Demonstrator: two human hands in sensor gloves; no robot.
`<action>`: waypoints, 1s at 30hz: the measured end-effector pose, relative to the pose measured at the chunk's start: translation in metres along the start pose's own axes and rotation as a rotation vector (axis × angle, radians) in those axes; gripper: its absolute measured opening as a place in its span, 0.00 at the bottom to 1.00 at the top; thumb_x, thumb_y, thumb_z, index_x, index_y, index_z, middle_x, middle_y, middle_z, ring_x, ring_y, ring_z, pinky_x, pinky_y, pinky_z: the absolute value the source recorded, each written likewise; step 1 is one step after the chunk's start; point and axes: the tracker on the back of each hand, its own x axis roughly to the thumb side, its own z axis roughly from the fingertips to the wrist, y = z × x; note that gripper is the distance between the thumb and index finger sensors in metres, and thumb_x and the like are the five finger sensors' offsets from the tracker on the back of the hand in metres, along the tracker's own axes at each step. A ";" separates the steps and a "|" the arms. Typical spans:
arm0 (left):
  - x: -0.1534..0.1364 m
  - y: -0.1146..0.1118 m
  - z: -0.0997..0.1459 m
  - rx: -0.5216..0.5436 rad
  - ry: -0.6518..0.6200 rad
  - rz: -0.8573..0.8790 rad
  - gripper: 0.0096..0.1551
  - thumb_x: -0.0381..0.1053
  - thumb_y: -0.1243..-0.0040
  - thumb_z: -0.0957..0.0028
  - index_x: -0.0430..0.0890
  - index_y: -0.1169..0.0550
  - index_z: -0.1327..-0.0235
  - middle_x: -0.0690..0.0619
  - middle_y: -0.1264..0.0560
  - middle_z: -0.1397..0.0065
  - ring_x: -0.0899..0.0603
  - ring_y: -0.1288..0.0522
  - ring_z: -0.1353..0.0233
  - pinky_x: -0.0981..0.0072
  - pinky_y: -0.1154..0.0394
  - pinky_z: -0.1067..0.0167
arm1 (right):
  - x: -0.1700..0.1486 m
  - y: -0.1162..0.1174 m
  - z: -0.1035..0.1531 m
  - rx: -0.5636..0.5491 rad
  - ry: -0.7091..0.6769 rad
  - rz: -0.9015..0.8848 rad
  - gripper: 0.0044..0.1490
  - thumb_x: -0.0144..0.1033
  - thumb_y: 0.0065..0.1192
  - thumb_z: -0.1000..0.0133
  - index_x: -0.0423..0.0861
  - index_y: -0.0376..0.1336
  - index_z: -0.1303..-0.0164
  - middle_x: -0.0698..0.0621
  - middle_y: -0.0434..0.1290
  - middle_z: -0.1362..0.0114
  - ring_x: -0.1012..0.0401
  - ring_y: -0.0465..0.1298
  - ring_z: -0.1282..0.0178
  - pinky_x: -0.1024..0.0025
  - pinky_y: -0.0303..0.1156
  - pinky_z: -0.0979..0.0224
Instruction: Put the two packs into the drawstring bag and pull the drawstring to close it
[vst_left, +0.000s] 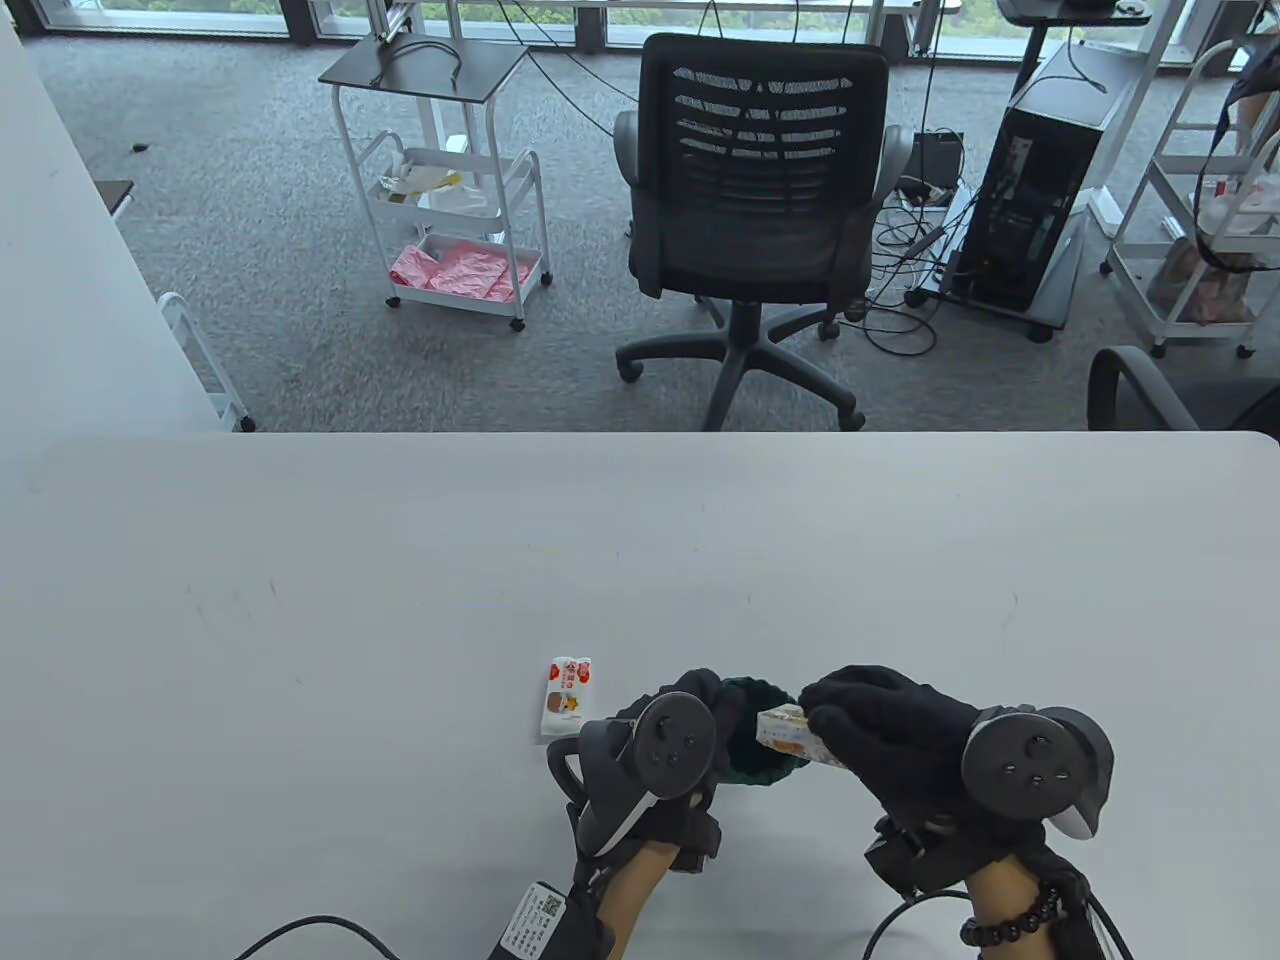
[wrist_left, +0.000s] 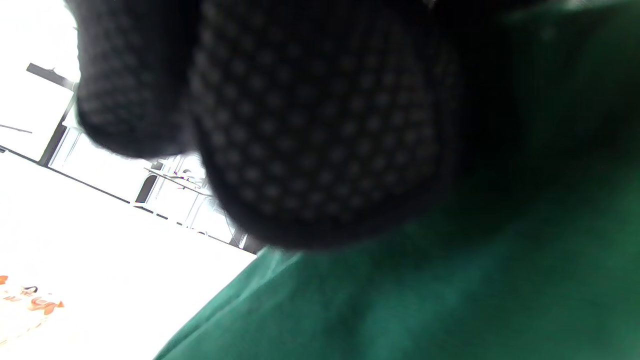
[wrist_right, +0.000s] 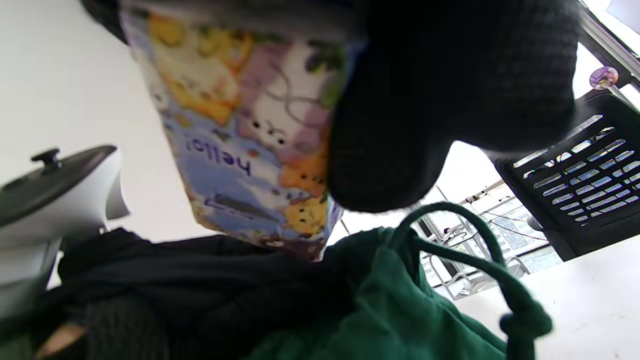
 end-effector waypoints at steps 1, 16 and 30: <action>0.000 0.000 0.000 -0.002 -0.001 0.002 0.23 0.62 0.34 0.49 0.45 0.13 0.56 0.57 0.10 0.69 0.58 0.09 0.77 0.65 0.10 0.65 | 0.003 0.003 -0.001 0.012 -0.007 0.026 0.29 0.58 0.59 0.45 0.47 0.76 0.52 0.43 0.81 0.44 0.56 0.89 0.65 0.64 0.88 0.62; -0.002 0.001 0.003 -0.025 -0.015 0.001 0.23 0.61 0.33 0.50 0.45 0.13 0.56 0.56 0.11 0.69 0.57 0.10 0.77 0.63 0.10 0.65 | 0.028 0.045 -0.006 0.119 -0.106 0.508 0.31 0.61 0.61 0.48 0.49 0.77 0.55 0.45 0.82 0.45 0.55 0.89 0.64 0.64 0.87 0.61; -0.009 -0.005 0.002 -0.098 -0.002 0.162 0.22 0.61 0.34 0.49 0.46 0.14 0.55 0.57 0.11 0.68 0.58 0.10 0.76 0.64 0.11 0.64 | 0.029 0.044 -0.004 -0.015 -0.092 0.585 0.43 0.72 0.53 0.55 0.48 0.76 0.52 0.45 0.81 0.43 0.56 0.88 0.61 0.63 0.87 0.58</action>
